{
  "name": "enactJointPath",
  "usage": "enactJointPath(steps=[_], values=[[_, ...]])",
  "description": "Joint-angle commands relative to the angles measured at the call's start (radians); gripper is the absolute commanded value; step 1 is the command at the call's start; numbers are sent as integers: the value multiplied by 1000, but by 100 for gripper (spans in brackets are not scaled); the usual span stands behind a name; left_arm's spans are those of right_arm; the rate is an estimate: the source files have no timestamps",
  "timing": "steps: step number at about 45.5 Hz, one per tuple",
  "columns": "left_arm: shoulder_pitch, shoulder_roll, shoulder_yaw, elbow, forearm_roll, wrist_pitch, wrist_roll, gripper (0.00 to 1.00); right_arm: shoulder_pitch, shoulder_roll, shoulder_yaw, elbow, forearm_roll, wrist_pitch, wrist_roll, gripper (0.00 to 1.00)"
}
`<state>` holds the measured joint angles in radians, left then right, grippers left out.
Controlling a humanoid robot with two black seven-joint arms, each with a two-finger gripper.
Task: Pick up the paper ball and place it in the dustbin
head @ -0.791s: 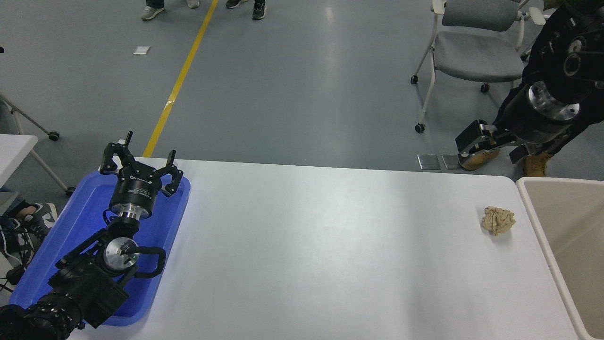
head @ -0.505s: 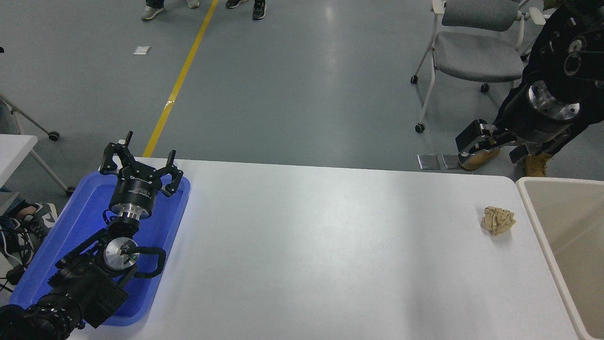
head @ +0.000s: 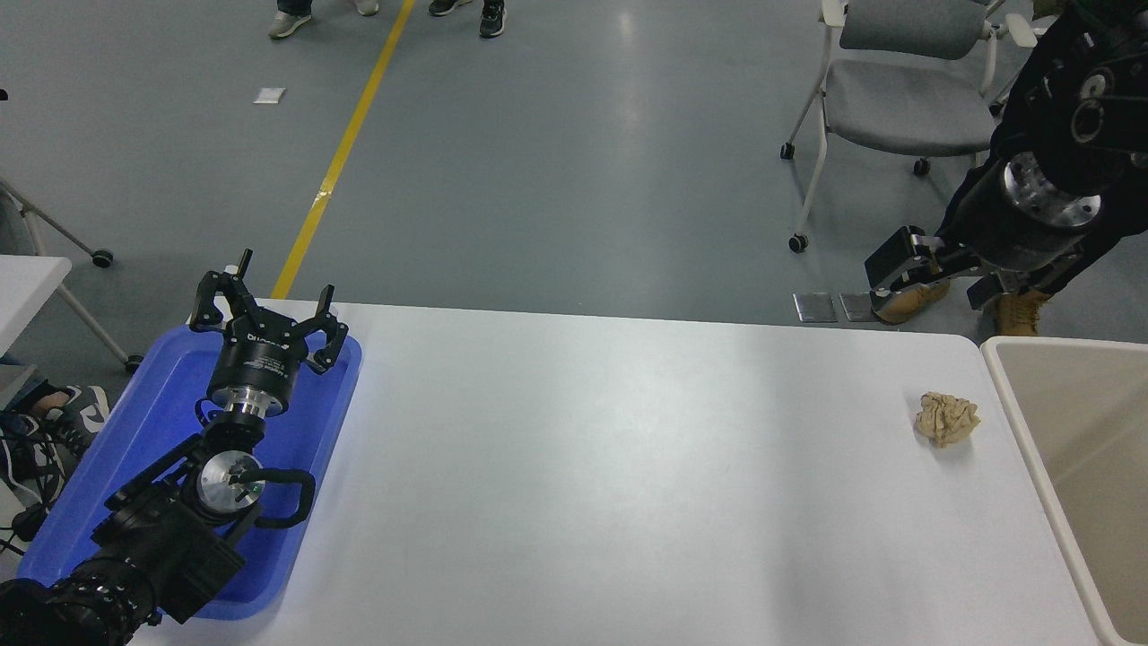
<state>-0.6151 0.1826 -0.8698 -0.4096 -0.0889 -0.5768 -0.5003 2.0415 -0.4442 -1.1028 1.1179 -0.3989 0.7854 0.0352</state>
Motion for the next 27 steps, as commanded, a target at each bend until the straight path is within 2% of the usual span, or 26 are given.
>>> enactJointPath(steps=[1,27], values=[[0,0,0,0,0,0,0,100,-3,1,3,-3,0,0,0,100],[0,0,0,0,0,0,0,100,-14,12,3,-10,0,0,0,100]])
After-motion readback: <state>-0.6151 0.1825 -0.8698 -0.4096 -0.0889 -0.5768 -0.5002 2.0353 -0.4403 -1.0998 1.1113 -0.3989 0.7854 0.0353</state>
